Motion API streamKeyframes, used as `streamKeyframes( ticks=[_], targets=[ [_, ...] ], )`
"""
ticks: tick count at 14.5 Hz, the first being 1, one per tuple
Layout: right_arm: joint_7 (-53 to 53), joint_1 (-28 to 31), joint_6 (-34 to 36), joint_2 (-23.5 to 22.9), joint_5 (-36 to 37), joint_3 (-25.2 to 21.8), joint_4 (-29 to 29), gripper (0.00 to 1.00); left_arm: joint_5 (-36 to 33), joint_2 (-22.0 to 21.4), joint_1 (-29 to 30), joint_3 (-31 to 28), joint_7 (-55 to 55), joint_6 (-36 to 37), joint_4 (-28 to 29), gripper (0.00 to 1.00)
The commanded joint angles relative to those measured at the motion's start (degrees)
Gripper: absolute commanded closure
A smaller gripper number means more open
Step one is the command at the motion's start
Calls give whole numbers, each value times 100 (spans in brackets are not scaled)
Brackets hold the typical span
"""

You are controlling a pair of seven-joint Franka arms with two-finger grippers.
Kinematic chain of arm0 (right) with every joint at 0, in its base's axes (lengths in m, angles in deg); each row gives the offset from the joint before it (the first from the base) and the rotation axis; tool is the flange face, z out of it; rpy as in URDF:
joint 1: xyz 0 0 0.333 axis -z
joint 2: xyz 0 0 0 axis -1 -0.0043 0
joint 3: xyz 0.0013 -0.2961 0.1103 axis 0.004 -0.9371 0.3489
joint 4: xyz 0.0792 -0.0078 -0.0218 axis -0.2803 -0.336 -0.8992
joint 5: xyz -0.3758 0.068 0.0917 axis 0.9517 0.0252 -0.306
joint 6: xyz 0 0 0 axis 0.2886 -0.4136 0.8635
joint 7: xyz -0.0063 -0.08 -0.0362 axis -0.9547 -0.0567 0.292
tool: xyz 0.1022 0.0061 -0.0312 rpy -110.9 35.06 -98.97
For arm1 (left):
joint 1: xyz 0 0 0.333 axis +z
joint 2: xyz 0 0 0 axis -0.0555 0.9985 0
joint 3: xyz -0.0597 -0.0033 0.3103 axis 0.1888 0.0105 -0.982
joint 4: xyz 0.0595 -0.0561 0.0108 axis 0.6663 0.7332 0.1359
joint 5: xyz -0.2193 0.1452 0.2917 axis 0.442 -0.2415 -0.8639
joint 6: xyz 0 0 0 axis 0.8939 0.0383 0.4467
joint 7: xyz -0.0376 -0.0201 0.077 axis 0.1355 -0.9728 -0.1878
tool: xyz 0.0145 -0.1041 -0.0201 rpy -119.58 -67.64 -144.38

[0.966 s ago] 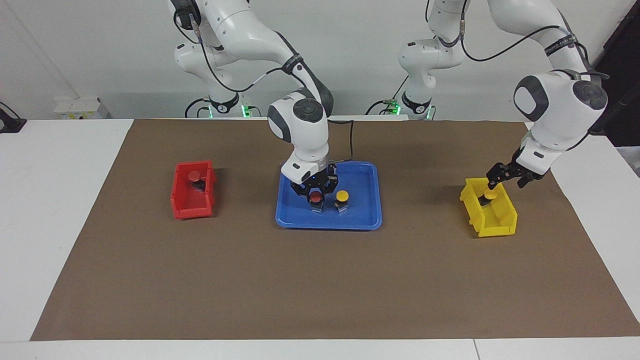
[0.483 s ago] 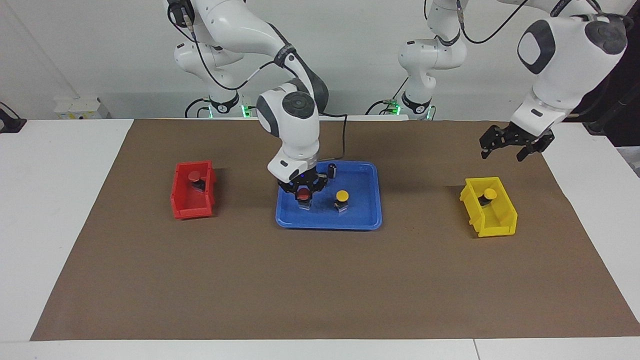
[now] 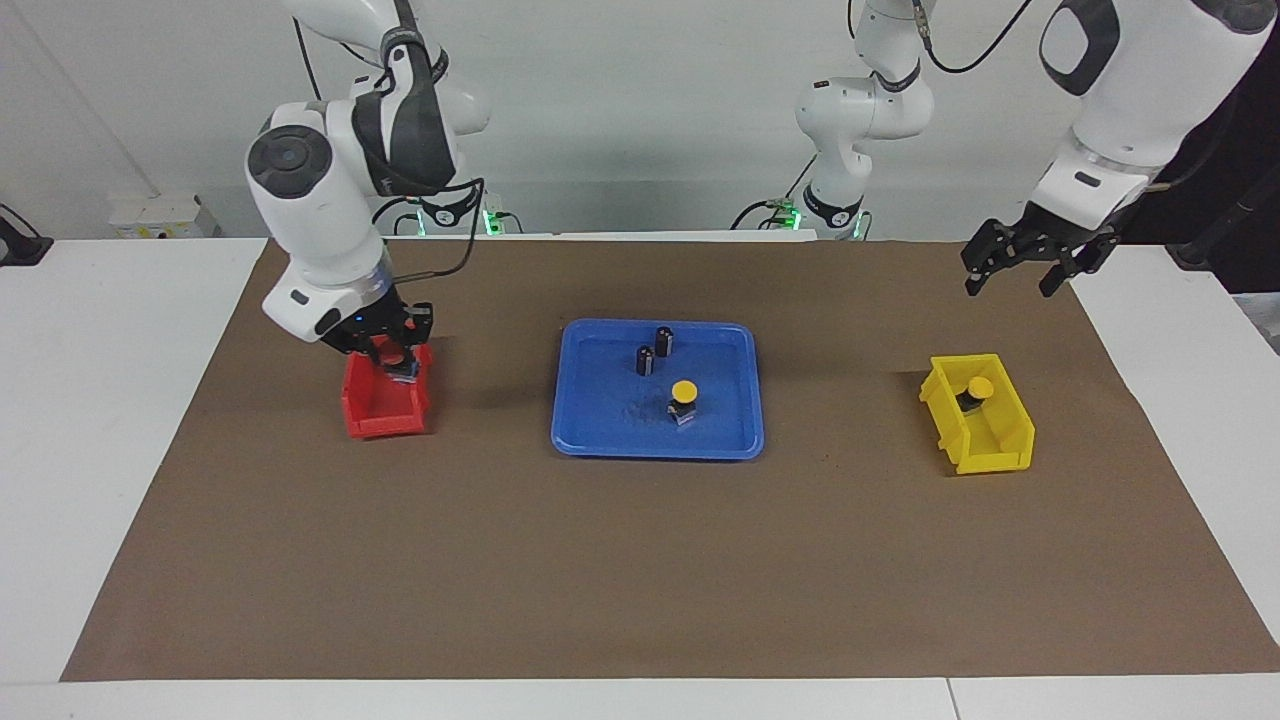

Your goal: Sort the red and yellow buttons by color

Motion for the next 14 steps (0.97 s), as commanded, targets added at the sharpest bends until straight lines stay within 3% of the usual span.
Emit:
streamKeyframes(
  ticks=[1, 3, 7, 11, 14],
  targets=[
    [501, 317, -874, 444, -126, 88, -1036, 71, -29, 110, -618, 1, -838, -837, 629, 0],
    [677, 432, -1209, 550, -196, 88, -1389, 71, 77, 609, -1381, -17, -1766, -1452, 711, 0],
    [695, 450, -1841, 664, -337, 88, -1881, 71, 103, 1392, -2244, -17, -2657, -2017, 483, 1],
    [704, 467, -2677, 665, -337, 79, -2488, 71, 112, 1709, -2825, 1, -3142, -2272, 535, 3],
    [678, 424, -2977, 682, -337, 79, -2700, 71, 112, 1903, -2923, 1, -3274, -2404, 543, 3]
  ],
)
